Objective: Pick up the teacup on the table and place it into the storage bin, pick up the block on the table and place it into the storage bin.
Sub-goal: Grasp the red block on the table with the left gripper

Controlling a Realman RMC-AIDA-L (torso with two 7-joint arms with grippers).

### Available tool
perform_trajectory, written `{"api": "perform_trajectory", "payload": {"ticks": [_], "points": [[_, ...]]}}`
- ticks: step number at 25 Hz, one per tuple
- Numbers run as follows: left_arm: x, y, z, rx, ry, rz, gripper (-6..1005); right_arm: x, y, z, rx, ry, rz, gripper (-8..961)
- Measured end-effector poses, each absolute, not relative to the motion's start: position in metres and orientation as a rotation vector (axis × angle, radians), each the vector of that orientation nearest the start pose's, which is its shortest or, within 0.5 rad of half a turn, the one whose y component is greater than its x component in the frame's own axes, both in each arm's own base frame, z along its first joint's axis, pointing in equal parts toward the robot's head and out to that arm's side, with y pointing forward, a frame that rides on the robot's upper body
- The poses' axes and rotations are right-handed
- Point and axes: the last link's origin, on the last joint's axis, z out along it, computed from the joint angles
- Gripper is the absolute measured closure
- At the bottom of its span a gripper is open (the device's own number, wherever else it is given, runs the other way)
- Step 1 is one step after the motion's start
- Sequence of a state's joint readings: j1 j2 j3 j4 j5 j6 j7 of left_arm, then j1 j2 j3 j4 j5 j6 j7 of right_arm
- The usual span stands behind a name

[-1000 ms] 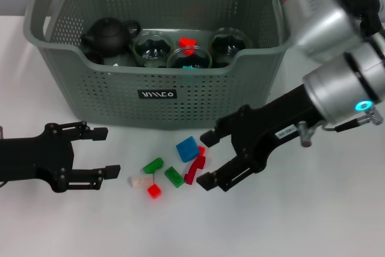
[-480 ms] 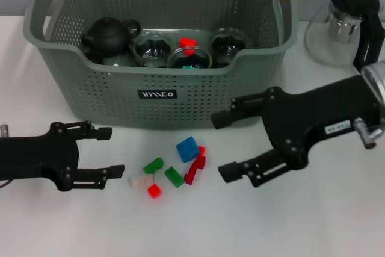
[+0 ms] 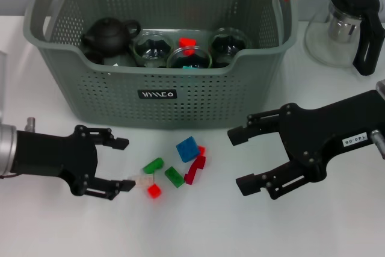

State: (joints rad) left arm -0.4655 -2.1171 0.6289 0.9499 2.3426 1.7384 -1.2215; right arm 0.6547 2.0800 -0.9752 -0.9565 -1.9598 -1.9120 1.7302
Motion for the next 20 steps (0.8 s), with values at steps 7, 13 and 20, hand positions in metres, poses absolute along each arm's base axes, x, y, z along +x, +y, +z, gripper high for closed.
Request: {"api": "perform_trajectory", "payload": {"ticks": [7, 13, 20], "points": [[-0.267, 0.305, 0.011, -3.006, -0.178, 0.040, 186, 0.163, 0.319, 0.010, -3.266, 0.526, 0.587, 26], [-0.245, 0.311, 0.007, -3.025, -0.137, 0.202, 185, 0.161, 0.322, 0.012, -3.247, 0.549, 0.608, 26], [-0.229, 0.309, 0.001, -3.054, 0.006, 0.356, 186, 0.159, 0.325, 0.016, -3.239, 0.562, 0.612, 26]]}}
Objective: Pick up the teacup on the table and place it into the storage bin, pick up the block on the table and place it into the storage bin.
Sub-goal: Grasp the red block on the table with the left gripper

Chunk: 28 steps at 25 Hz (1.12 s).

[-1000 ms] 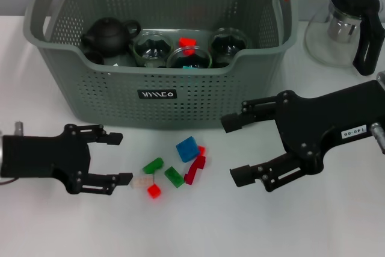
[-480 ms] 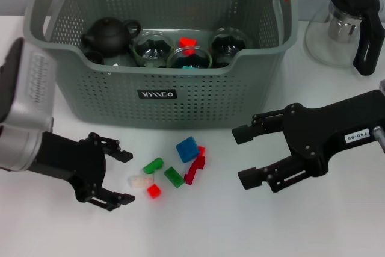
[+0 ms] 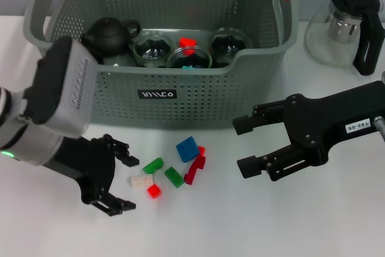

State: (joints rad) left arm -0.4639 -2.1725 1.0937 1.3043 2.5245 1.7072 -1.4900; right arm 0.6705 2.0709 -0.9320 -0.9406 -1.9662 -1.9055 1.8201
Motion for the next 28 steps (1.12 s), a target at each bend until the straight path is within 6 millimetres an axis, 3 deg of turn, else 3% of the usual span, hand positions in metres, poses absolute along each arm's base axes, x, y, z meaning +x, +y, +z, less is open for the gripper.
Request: {"api": "perform_trajectory", "payload": {"ticks": [11, 19, 28], "points": [[-0.196, 0.312, -0.028, -3.124, 0.477, 0.546, 185, 0.168, 0.327, 0.023, -3.208, 0.690, 0.587, 25], [-0.174, 0.316, -0.049, -3.065, 0.840, 0.768, 185, 0.173, 0.329, 0.020, -3.184, 0.774, 0.636, 25], [-0.166, 0.319, -0.056, -3.025, 0.985, 0.846, 185, 0.184, 0.325, 0.014, -3.187, 0.782, 0.593, 25]]}}
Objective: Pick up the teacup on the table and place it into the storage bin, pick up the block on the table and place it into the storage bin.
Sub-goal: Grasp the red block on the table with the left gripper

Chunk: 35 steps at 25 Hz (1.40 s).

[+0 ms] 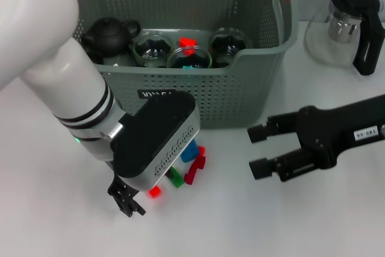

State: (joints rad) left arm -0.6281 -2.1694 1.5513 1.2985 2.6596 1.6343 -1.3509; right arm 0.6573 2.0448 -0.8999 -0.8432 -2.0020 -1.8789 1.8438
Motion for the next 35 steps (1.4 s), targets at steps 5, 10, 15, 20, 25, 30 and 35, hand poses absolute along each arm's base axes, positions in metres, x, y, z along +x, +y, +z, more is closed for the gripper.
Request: {"api": "perform_trajectory", "payload": {"ticks": [5, 10, 15, 20, 25, 30, 35], "points": [[-0.167, 0.319, -0.059, -3.028, 0.993, 0.863, 186, 0.193, 0.325, 0.010, -3.192, 0.805, 0.454, 25], [-0.166, 0.319, -0.061, -3.030, 0.991, 0.871, 186, 0.196, 0.326, 0.011, -3.187, 0.800, 0.427, 25], [-0.166, 0.320, -0.066, -3.025, 1.003, 0.884, 186, 0.197, 0.329, 0.012, -3.171, 0.817, 0.420, 25], [-0.165, 0.322, -0.067, -3.020, 1.012, 0.897, 186, 0.197, 0.330, 0.010, -3.162, 0.834, 0.424, 25], [-0.167, 0.322, -0.067, -3.017, 1.017, 0.903, 195, 0.198, 0.328, 0.008, -3.157, 0.856, 0.430, 26], [-0.170, 0.323, -0.068, -3.009, 1.005, 0.942, 243, 0.198, 0.328, 0.008, -3.152, 0.860, 0.435, 26], [-0.172, 0.323, -0.071, -3.002, 0.999, 0.950, 363, 0.198, 0.329, 0.007, -3.147, 0.860, 0.438, 26]]}}
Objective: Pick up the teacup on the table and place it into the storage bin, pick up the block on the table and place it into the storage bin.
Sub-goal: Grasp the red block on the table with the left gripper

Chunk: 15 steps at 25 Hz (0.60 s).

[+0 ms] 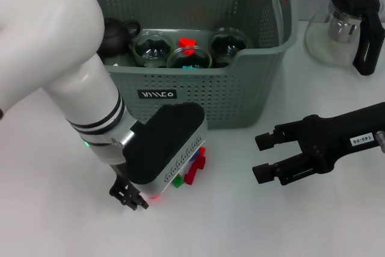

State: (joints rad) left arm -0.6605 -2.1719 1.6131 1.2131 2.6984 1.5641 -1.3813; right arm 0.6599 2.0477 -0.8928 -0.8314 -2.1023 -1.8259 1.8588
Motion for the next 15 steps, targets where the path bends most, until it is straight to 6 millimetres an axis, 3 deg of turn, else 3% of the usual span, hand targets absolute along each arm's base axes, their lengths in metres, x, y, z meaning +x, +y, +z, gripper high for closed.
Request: {"api": "perform_trajectory", "payload": {"ticks": [7, 15], "points": [[-0.1717, 0.3224, -0.0728, -3.003, 1.009, 0.950, 520, 0.1976, 0.3299, 0.0050, -3.143, 0.868, 0.443, 25], [-0.1733, 0.3216, -0.0766, -3.003, 1.025, 0.966, 523, 0.1987, 0.3303, 0.0045, -3.135, 0.871, 0.446, 25]]}}
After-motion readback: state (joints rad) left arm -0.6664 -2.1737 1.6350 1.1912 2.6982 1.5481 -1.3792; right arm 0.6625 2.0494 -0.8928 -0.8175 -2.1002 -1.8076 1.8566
